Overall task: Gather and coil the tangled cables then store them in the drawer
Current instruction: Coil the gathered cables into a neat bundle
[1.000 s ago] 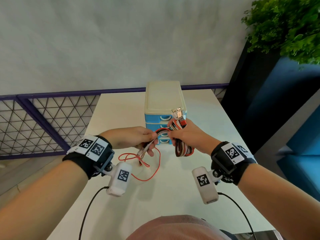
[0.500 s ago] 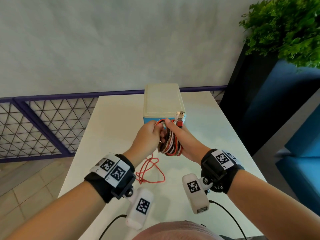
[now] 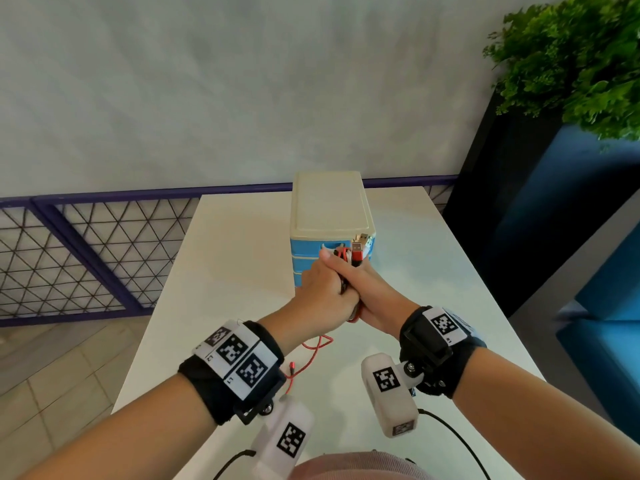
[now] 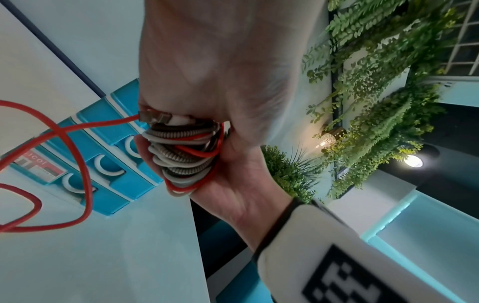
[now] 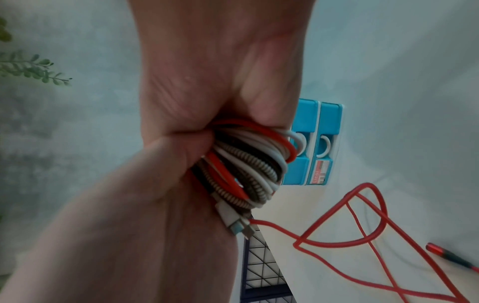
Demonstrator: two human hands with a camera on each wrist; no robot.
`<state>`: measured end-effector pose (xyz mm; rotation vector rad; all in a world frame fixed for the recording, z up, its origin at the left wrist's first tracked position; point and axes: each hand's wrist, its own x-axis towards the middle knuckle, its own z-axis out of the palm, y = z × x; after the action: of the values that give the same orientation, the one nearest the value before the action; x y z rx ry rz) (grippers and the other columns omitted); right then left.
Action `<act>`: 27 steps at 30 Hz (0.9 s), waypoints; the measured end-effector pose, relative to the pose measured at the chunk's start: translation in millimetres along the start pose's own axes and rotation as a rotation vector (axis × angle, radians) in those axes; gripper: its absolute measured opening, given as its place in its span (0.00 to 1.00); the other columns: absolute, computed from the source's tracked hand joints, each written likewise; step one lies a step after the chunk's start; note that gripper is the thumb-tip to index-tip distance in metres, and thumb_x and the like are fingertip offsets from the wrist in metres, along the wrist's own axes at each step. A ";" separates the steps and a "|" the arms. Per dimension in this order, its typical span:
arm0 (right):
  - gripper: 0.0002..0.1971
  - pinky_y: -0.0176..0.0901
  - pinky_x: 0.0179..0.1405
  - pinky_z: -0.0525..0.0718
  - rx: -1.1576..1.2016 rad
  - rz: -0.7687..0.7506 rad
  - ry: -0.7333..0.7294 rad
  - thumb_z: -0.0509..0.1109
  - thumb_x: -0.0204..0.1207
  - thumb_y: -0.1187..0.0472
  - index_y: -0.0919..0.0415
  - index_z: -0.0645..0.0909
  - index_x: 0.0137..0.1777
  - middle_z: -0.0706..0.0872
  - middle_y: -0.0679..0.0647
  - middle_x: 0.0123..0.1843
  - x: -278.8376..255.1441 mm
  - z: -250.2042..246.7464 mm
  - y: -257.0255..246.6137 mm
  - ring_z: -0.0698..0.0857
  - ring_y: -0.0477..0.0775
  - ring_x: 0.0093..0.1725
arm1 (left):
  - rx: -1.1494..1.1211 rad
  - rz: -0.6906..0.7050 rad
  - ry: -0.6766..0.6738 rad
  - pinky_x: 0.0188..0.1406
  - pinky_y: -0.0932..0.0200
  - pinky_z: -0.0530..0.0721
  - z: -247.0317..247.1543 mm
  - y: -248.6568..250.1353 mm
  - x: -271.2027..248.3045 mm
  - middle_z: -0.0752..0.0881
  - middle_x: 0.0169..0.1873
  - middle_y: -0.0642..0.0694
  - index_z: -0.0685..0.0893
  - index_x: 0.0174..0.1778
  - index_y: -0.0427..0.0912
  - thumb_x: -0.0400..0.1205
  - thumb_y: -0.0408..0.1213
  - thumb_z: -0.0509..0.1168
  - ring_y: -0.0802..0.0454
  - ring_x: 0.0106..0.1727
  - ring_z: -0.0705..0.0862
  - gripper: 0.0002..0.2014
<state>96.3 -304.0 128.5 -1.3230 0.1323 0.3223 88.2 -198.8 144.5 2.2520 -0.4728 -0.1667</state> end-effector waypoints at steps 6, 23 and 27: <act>0.28 0.44 0.26 0.83 0.031 0.031 0.020 0.79 0.68 0.44 0.62 0.80 0.61 0.88 0.65 0.49 4.9 -4.2 1.0 0.90 0.59 0.44 | -0.115 -0.004 -0.157 0.43 0.53 0.90 -7.7 -1.6 -0.5 0.82 0.48 0.43 0.69 0.65 0.53 0.65 0.38 0.67 0.48 0.50 0.84 0.31; 0.03 0.59 0.54 0.86 -0.025 -0.172 0.164 0.67 0.80 0.65 0.62 0.82 0.47 0.88 0.60 0.40 -2.3 -22.8 -18.9 0.89 0.59 0.42 | -0.367 -0.061 -0.051 0.44 0.65 0.88 -47.9 -12.3 -0.2 0.92 0.43 0.51 0.90 0.49 0.46 0.81 0.34 0.67 0.55 0.45 0.91 0.07; 0.07 0.54 0.43 0.90 0.080 -0.202 0.186 0.63 0.81 0.71 0.65 0.78 0.56 0.87 0.59 0.36 -3.7 -28.7 -27.8 0.89 0.58 0.36 | -0.193 -0.013 -0.159 0.48 0.65 0.83 -39.8 -21.9 -4.2 0.87 0.47 0.52 0.83 0.54 0.44 0.85 0.43 0.59 0.55 0.49 0.85 0.10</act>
<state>103.8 -338.0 148.3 -1.2737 0.1645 0.0227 101.2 -156.2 154.4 2.0616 -0.5038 -0.3838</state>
